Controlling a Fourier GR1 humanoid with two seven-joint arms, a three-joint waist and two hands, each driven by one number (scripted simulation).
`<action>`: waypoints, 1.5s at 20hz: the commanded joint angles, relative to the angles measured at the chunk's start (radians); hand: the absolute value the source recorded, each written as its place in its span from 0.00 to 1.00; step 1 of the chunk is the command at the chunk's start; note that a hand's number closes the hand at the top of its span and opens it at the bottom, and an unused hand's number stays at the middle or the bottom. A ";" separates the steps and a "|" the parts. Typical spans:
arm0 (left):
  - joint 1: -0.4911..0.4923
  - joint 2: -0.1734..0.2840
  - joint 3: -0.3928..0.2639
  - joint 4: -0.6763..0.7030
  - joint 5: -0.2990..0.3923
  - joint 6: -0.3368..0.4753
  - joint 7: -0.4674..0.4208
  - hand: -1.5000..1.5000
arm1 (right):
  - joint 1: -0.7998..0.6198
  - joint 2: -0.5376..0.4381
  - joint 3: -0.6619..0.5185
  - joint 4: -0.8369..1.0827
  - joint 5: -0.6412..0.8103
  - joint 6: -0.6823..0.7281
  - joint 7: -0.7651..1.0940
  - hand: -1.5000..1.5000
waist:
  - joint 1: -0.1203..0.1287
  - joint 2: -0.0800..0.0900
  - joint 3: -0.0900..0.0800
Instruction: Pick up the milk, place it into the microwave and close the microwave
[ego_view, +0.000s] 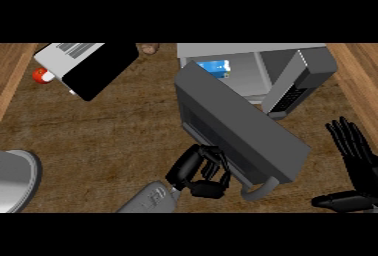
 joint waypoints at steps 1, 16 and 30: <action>-0.086 -0.005 -0.093 0.069 0.102 0.068 0.022 1.00 | 0.026 -0.020 0.012 -0.109 -0.063 0.093 0.019 0.00 | -0.028 0.004 0.000; -0.178 -0.005 -0.116 0.018 0.423 0.315 -0.116 1.00 | -0.033 -0.132 0.037 -0.271 -0.178 0.144 0.193 0.00 | -0.102 0.025 -0.004; -0.371 -0.006 -0.049 0.136 0.624 0.477 -0.039 0.00 | -0.178 -0.304 -0.109 -0.366 -0.080 0.042 0.193 1.00 | -0.178 0.045 -0.002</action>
